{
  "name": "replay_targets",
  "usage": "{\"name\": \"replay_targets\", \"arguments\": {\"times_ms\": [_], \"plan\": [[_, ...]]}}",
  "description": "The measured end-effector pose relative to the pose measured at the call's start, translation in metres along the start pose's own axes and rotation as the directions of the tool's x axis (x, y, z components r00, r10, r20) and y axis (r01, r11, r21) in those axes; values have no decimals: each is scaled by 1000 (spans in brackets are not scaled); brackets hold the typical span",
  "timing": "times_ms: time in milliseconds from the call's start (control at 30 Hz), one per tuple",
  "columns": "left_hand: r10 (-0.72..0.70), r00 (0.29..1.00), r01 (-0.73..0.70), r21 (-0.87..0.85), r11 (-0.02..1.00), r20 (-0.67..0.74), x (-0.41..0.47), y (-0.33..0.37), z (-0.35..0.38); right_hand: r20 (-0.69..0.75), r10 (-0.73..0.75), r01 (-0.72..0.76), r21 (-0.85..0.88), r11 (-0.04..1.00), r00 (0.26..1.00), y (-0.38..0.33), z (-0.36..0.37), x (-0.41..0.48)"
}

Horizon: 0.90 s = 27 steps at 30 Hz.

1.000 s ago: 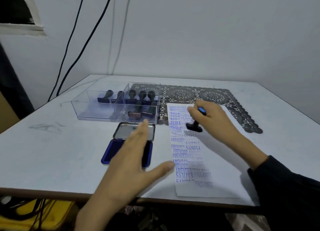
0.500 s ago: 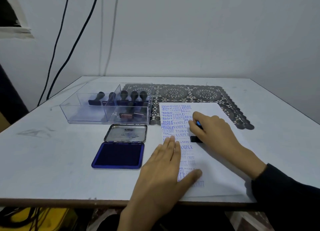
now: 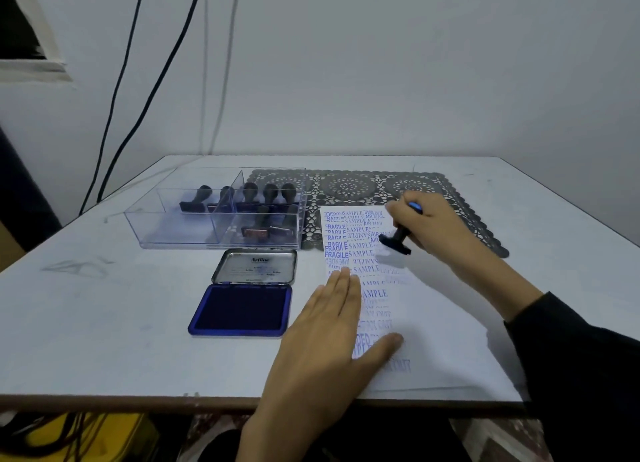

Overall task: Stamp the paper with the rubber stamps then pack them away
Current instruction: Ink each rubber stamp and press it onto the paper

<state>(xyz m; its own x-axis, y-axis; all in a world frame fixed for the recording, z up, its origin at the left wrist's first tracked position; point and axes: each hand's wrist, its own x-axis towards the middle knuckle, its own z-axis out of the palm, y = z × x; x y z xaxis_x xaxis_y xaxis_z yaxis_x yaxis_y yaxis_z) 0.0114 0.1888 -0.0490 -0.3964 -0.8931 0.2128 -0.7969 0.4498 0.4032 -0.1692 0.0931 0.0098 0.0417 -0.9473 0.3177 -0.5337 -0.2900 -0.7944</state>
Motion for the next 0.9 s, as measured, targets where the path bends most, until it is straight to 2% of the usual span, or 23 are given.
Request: {"name": "replay_targets", "arguments": {"times_ms": [133,200,333,533,600,700,900], "plan": [[-18,993,7,-93,996,-120,-6,-4,-9,12,-33,32,58,998,999,-14,4,4],[-25,982,8,-88,996,-188,-10,-15,-14,32,-45,42,79,996,998,-22,8,5],[-160,942,133,-109,985,-295,-20,-48,-28,95,-85,70,152,986,992,-44,22,3],[-363,899,322,-194,927,-243,-36,-82,-57,229,-189,175,78,981,955,-71,71,-4],[-374,905,330,-219,918,-205,-40,-82,-60,251,-202,205,15,979,947,-75,92,-6],[-346,923,319,-169,933,-166,-41,-81,-59,299,-203,237,-85,968,933,-80,120,-12],[-339,931,309,-197,930,-138,-39,-81,-61,310,-308,397,-286,872,899,-88,152,-22]]}}
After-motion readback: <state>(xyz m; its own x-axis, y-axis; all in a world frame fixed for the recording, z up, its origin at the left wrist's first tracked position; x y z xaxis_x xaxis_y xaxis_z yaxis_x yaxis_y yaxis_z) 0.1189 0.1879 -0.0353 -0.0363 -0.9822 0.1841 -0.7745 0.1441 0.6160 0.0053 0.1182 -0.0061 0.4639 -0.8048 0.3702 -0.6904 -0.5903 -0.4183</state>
